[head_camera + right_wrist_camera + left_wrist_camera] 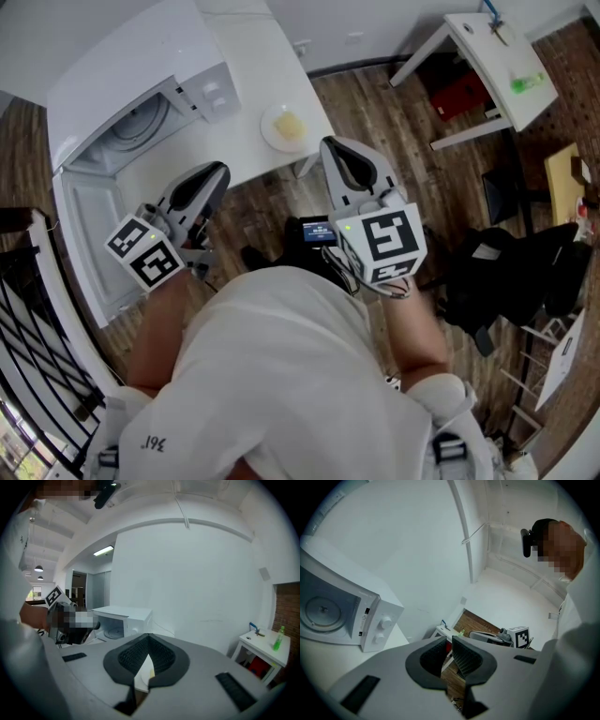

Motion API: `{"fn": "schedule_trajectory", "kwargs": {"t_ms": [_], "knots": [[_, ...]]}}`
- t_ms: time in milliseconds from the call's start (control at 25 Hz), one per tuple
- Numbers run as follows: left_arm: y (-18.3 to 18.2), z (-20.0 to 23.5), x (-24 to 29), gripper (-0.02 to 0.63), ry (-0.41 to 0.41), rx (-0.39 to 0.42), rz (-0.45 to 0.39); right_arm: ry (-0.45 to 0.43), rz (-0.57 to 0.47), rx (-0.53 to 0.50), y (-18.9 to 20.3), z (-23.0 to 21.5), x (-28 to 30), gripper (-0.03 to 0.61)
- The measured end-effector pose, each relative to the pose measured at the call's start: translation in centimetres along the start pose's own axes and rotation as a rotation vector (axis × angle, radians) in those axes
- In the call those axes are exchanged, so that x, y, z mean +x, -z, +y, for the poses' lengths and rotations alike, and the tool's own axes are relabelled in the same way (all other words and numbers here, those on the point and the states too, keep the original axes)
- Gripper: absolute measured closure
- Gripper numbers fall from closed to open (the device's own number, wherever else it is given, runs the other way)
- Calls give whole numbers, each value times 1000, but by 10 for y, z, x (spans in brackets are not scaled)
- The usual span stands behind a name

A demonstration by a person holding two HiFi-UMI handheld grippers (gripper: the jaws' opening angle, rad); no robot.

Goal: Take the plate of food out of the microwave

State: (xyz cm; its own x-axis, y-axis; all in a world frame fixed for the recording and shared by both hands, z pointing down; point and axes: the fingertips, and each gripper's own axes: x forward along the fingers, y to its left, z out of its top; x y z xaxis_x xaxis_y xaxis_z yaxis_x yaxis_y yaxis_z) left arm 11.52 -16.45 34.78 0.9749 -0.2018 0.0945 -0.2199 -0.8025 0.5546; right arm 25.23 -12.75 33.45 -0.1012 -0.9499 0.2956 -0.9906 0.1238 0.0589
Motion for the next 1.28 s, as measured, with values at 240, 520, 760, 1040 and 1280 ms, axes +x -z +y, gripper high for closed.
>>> {"fn": "schedule_trajectory", "kwargs": {"t_ms": [240,520,760,1040,1280], "knots": [[12,-2,-13,571,-10,-11,5,-2,17,15,13,6,-7,577],[18,-9,-21,571,-9,10,9,4,6,9,19,15,-11,577],[21,-5,-26,571,-19,8,12,9,-3,-40,18,21,-13,577],[24,-2,-29,571,-27,9,21,46,-18,-28,13,12,-14,578],[27,-1,-30,571,-25,7,34,45,-24,-51,7,14,-13,577]]}}
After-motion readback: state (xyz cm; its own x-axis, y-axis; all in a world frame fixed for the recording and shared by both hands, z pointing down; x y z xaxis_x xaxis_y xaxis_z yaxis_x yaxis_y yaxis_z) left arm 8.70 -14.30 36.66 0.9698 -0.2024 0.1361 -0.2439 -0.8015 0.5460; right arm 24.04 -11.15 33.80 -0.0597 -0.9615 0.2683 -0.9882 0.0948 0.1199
